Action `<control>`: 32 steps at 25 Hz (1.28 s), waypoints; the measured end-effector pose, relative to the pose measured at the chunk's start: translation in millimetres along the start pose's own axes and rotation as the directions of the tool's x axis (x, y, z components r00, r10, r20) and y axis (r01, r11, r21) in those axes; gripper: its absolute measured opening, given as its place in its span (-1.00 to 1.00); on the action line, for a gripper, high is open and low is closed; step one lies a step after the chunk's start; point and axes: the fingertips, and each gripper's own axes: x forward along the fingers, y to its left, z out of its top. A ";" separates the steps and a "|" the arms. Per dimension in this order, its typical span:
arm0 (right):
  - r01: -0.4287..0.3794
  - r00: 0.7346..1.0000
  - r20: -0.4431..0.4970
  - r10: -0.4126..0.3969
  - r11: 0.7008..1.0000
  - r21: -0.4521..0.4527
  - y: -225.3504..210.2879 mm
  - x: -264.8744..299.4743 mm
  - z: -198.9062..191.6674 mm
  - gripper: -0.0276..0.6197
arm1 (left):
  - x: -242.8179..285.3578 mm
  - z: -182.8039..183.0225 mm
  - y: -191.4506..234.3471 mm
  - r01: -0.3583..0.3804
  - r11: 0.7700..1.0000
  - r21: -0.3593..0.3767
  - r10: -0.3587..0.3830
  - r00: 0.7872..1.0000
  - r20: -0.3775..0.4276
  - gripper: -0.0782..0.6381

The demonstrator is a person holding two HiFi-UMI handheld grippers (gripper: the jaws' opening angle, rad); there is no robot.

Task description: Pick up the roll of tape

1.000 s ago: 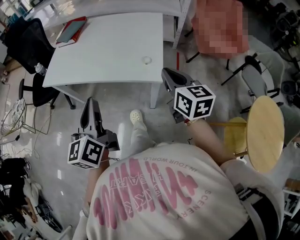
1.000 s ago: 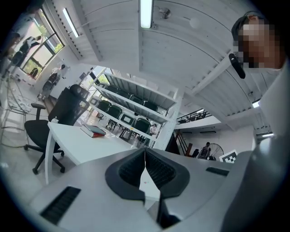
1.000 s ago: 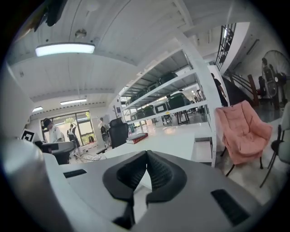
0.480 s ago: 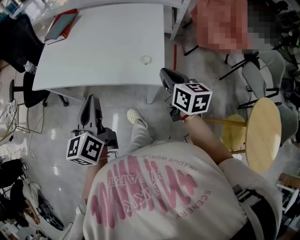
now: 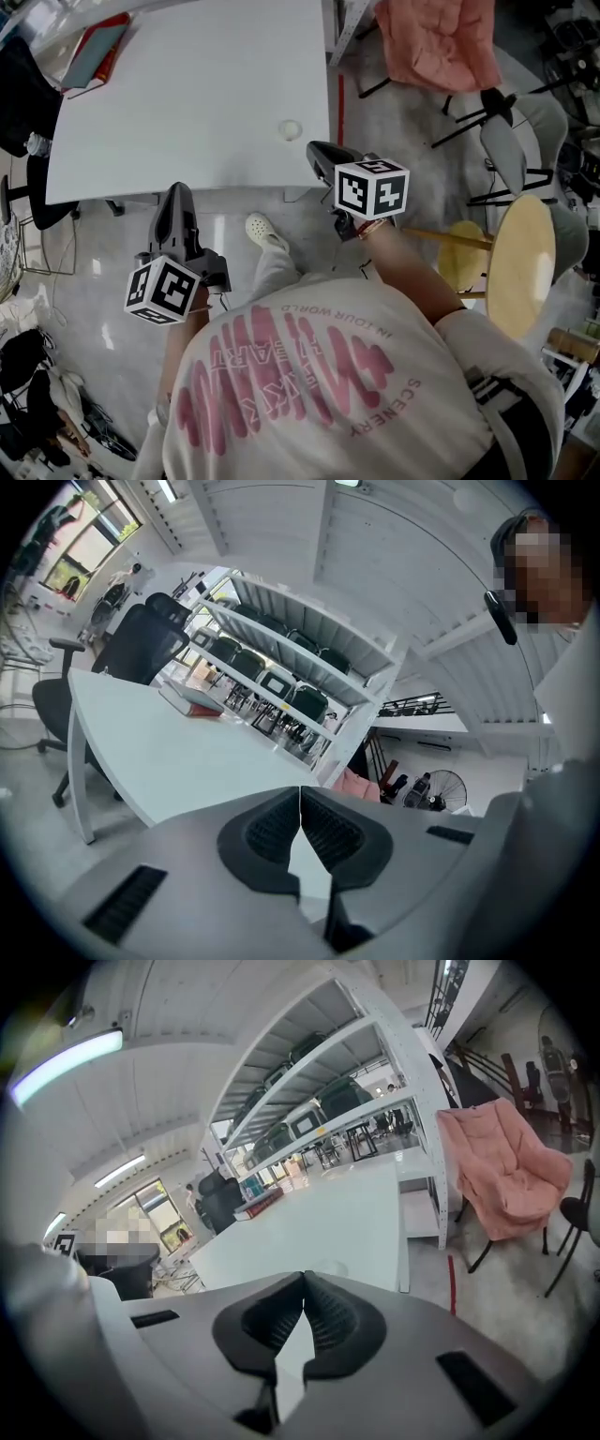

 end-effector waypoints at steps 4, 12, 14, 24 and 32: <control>-0.074 0.997 -0.025 0.074 0.997 -0.023 -0.4 26.8 9.3 -0.87 | 18.7 -4.3 17.8 -0.022 1.000 -0.015 0.022 1.000 -0.019 -0.71; -0.094 0.988 -0.141 0.069 0.980 -0.178 -10.3 72.1 14.6 -0.46 | 43.6 -11.5 37.5 -0.065 0.997 -0.028 0.063 0.996 -0.062 -0.71; -0.087 0.984 -0.173 0.046 0.966 -0.242 -9.3 82.3 12.9 -0.46 | 47.2 -10.0 42.2 -0.070 0.997 -0.024 0.068 0.995 -0.069 -0.71; -0.087 0.955 -0.293 -0.044 0.902 -0.422 -12.7 113.5 -3.6 -0.50 | 61.9 4.9 67.9 -0.102 0.995 -0.017 0.101 0.993 -0.067 -0.71; -0.075 0.939 -0.328 -0.102 0.871 -0.485 -14.4 118.0 -6.3 -0.63 | 68.7 -2.0 80.1 -0.104 0.994 -0.036 0.101 0.992 -0.076 -0.71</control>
